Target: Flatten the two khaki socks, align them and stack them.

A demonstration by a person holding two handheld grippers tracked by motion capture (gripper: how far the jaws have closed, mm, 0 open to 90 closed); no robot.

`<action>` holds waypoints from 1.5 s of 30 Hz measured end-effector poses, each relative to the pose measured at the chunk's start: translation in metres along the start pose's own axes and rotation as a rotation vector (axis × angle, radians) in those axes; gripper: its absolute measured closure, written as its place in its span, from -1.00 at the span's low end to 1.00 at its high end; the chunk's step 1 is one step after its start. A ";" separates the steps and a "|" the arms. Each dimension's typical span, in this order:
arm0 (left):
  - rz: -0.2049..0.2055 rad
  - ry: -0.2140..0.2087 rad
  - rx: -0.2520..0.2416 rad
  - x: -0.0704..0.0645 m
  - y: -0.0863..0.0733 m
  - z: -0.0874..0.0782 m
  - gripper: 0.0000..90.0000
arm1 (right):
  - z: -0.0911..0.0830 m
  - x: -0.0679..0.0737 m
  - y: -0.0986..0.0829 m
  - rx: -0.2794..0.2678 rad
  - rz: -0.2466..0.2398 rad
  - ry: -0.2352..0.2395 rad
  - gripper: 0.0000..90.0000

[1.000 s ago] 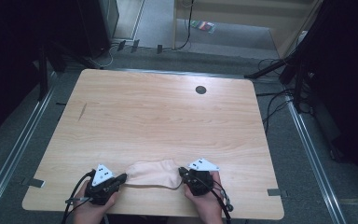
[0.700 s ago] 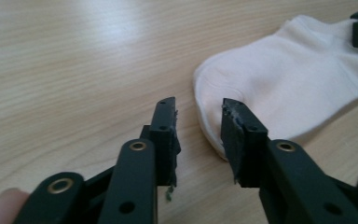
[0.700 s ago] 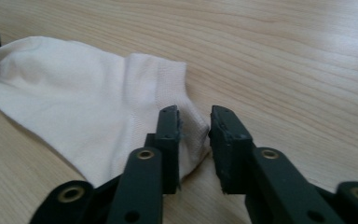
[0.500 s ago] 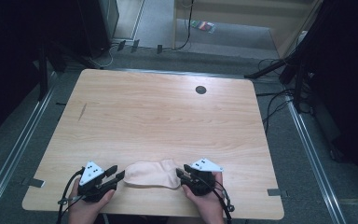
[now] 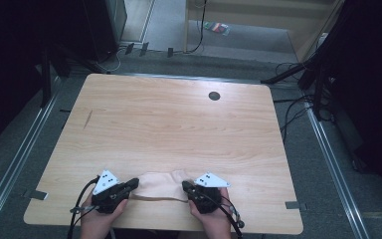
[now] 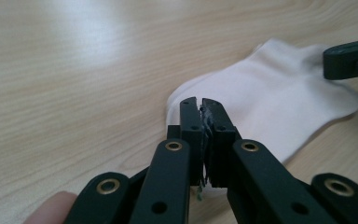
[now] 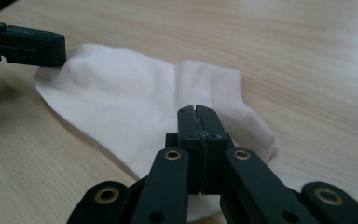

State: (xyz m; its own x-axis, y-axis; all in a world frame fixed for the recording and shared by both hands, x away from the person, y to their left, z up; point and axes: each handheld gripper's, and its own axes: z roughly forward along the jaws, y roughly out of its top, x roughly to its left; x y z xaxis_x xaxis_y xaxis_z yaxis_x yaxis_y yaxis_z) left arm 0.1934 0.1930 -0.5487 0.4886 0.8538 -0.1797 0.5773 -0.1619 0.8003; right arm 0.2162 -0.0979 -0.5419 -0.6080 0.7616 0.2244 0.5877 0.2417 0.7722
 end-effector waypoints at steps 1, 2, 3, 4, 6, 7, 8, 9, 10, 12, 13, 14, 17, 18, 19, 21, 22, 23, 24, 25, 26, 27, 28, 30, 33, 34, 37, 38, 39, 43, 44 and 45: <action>0.008 0.009 0.024 0.000 -0.001 0.003 0.96 | 0.002 -0.001 -0.001 0.014 0.003 -0.009 1.00; 0.008 0.009 0.024 0.000 -0.001 0.003 0.95 | 0.004 -0.003 -0.003 0.026 0.008 -0.018 1.00; 0.021 0.021 0.043 0.000 -0.003 0.005 0.93 | 0.006 -0.005 -0.005 0.046 0.016 -0.021 1.00; 0.021 0.025 0.043 0.000 -0.003 0.005 0.91 | 0.006 -0.006 -0.006 0.043 0.020 -0.015 1.00; 0.023 0.023 0.043 0.000 -0.003 0.005 0.86 | 0.006 -0.009 -0.006 0.043 0.023 -0.010 1.00; 0.024 0.022 0.039 0.000 -0.003 0.005 0.82 | 0.006 -0.008 -0.005 0.044 0.017 -0.012 1.00; 0.021 0.014 0.033 0.000 -0.003 0.005 0.76 | 0.006 -0.008 -0.005 0.044 0.014 -0.019 1.00; 0.018 0.001 0.021 0.000 -0.003 0.004 0.68 | 0.005 -0.007 -0.006 0.041 0.015 -0.024 1.00; 0.018 -0.011 0.005 0.001 -0.003 0.003 0.60 | 0.005 -0.006 -0.006 0.039 0.013 -0.024 1.00; 0.013 -0.030 -0.026 0.001 -0.002 0.000 0.48 | 0.002 -0.006 -0.005 0.022 0.014 -0.015 0.94; 0.011 -0.035 -0.038 0.002 -0.001 -0.002 0.40 | 0.001 -0.007 -0.004 0.005 0.010 -0.009 0.88; 0.007 -0.035 -0.053 0.003 0.000 -0.003 0.32 | -0.002 -0.007 -0.003 -0.009 0.012 -0.006 0.79; -0.018 -0.026 -0.082 0.005 0.002 -0.007 -0.04 | -0.008 -0.011 0.001 -0.062 0.023 -0.019 0.39; -0.024 -0.025 -0.091 0.006 0.002 -0.008 -0.14 | -0.009 -0.013 0.002 -0.079 0.026 -0.022 0.24; -0.032 -0.024 -0.103 0.008 0.003 -0.009 -0.22 | -0.011 -0.015 0.003 -0.092 0.027 -0.030 0.12; -0.035 -0.005 -0.119 0.010 0.004 -0.012 -0.40 | -0.014 -0.020 0.004 -0.129 0.017 -0.044 -0.16; -0.031 0.006 -0.123 0.012 0.004 -0.013 -0.47 | -0.015 -0.021 0.005 -0.131 0.018 -0.050 -0.25; -0.032 0.015 -0.124 0.013 0.005 -0.014 -0.54 | -0.016 -0.024 0.005 -0.127 0.016 -0.062 -0.36; -0.032 0.025 -0.126 0.015 0.005 -0.015 -0.61 | -0.017 -0.026 0.006 -0.125 0.023 -0.076 -0.44; -0.030 0.034 -0.126 0.017 0.005 -0.016 -0.66 | -0.019 -0.029 0.006 -0.126 0.027 -0.086 -0.50; -0.027 0.040 -0.124 0.019 0.005 -0.017 -0.69 | -0.021 -0.031 0.007 -0.121 0.033 -0.097 -0.56; -0.025 0.053 -0.120 0.022 0.005 -0.018 -0.71 | -0.023 -0.034 0.007 -0.121 0.042 -0.104 -0.62; -0.025 0.053 -0.120 0.022 0.005 -0.018 -0.72 | -0.025 -0.037 0.007 -0.128 0.045 -0.107 -0.65; -0.022 0.097 -0.115 0.027 0.004 -0.021 -0.78 | -0.030 -0.042 0.008 -0.138 0.048 -0.121 -0.70; -0.023 0.129 -0.126 0.033 0.004 -0.026 -0.78 | -0.038 -0.051 0.007 -0.142 0.059 -0.141 -0.70; -0.028 0.123 -0.126 0.035 0.003 -0.028 -0.78 | -0.040 -0.054 0.007 -0.144 0.066 -0.141 -0.70; -0.037 0.131 -0.137 0.042 0.002 -0.033 -0.78 | -0.048 -0.064 0.005 -0.150 0.088 -0.162 -0.70; -0.038 0.140 -0.140 0.044 0.002 -0.035 -0.78 | -0.051 -0.067 0.004 -0.156 0.089 -0.166 -0.70; -0.042 0.145 -0.142 0.046 0.001 -0.036 -0.78 | -0.053 -0.071 0.003 -0.158 0.092 -0.174 -0.70; -0.065 0.162 -0.141 0.059 0.000 -0.041 -0.78 | -0.062 -0.083 -0.001 -0.165 0.096 -0.192 -0.70; -0.065 0.171 -0.144 0.062 0.000 -0.042 -0.78 | -0.064 -0.086 -0.002 -0.168 0.099 -0.196 -0.70; -0.063 0.175 -0.137 0.065 -0.001 -0.043 -0.78 | -0.066 -0.090 -0.004 -0.170 0.098 -0.194 -0.70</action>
State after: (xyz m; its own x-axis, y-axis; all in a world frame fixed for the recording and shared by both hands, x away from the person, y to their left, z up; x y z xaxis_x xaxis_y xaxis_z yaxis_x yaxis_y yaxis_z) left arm 0.1965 0.2697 -0.5362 0.3272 0.9346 -0.1392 0.5032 -0.0477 0.8628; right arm 0.2334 -0.2066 -0.5255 -0.4296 0.8812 0.1975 0.5309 0.0695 0.8446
